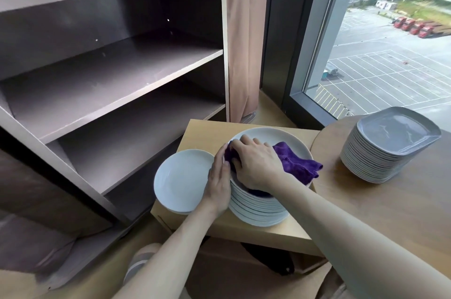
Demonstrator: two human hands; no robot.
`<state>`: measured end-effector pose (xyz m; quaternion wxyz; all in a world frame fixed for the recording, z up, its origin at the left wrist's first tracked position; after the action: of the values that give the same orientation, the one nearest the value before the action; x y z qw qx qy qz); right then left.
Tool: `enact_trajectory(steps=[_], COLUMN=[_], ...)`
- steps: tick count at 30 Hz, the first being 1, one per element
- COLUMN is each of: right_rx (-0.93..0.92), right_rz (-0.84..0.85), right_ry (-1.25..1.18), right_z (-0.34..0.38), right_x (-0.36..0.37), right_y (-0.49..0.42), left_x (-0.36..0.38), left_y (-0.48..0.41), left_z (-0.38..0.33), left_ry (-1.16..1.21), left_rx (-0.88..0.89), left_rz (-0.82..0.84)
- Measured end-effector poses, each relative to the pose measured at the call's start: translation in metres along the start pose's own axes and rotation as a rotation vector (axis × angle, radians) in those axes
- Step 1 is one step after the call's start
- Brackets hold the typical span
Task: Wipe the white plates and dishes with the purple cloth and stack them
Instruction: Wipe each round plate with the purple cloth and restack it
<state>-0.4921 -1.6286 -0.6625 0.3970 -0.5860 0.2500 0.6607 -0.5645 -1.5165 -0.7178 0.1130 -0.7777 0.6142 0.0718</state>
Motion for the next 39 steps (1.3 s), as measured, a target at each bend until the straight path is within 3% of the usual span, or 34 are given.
enact_trajectory(steps=[8,15,20,25,31,39], right_rx=[0.091,0.182,0.191,0.039,-0.138,-0.043], right_rz=[-0.059,0.083,0.256,0.348,0.267,0.079], right_ry=[0.314,0.447,0.33,0.2,0.077,-0.051], right_z=[-0.024,-0.064,-0.066,-0.05,-0.014,-0.007], right_x=[0.003,-0.02,-0.041,-0.05,-0.036,-0.01], right_y=[-0.019,0.006,0.029,0.04,0.035,0.001], left_x=[-0.003,0.001,0.001,0.003,0.004,0.003], left_y=[0.0,0.002,0.002,0.001,0.001,0.003], left_z=[-0.002,-0.007,-0.005,-0.004,-0.002,-0.005], left_ry=[-0.034,-0.051,-0.047,-0.04,0.015,0.055], left_rx=[-0.015,-0.006,0.0,-0.002,-0.021,-0.02], left_rz=[0.011,-0.007,-0.006,0.002,0.002,0.021])
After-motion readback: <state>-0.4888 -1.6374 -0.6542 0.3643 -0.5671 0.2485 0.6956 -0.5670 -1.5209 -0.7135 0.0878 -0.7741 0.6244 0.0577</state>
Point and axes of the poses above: each hand's wrist, its own y-axis away from the middle knuckle, its own x-axis out of the palm, z = x × y, the point moved 1 cm from there along -y, towards the middle knuckle, and after that the axes turned 4 degrees about x, right-handed, at the moved point
